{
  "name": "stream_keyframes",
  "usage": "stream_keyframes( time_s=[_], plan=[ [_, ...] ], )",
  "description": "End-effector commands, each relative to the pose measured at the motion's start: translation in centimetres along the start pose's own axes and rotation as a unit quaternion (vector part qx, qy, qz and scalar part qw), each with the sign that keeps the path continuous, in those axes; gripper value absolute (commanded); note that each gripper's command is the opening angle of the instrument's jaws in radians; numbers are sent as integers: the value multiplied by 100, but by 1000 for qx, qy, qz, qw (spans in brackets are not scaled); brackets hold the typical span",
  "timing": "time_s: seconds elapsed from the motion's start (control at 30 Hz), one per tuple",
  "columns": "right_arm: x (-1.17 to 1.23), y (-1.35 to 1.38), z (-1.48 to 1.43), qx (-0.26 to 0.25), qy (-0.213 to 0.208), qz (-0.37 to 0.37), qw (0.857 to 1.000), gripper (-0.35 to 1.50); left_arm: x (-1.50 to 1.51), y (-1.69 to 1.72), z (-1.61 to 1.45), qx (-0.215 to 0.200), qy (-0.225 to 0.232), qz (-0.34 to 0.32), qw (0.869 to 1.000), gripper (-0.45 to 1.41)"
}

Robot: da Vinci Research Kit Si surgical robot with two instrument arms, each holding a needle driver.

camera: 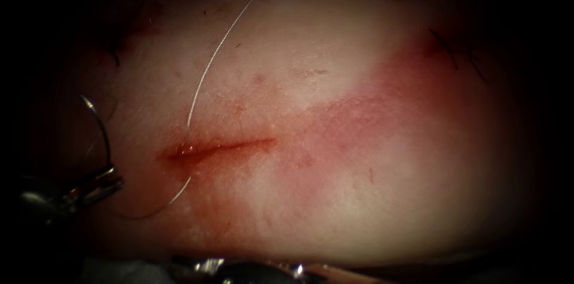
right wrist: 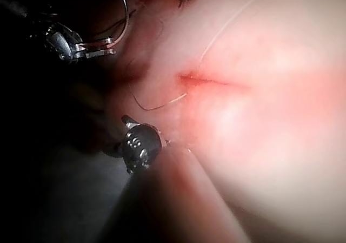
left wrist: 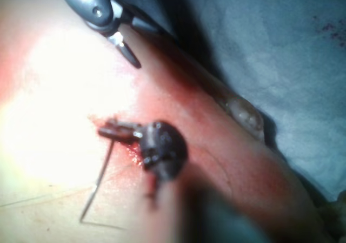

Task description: Wound Closure

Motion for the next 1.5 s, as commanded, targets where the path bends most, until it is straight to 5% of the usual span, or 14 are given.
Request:
stream_keyframes(
  time_s=[0.03, 0.2, 0.5, 1.1, 1.4, 1.5],
  plan=[
    [-13, 9, 2, -4, -3, 1, 1000, 145, -2, 8, 4, -3, 0, -2, 1000, -45],
    [-42, 40, -7, -22, -7, -21, 1000, 143, -22, -29, -12, 16, -13, -13, 1000, -45],
    [-80, 74, 71, -51, -36, -126, 990, 136, -21, -22, -10, 21, -21, -8, 1000, -45],
    [-76, 89, 132, -51, -38, -193, 979, 113, -17, -18, -7, 21, -19, -8, 1000, -45],
    [-94, 100, 137, -33, -100, -214, 971, 52, -14, -16, -6, 20, -16, -8, 1000, -45],
    [-97, 99, 137, -21, -119, -215, 969, -18, -13, -15, -4, 20, -14, -8, 1000, -45]
  ],
)
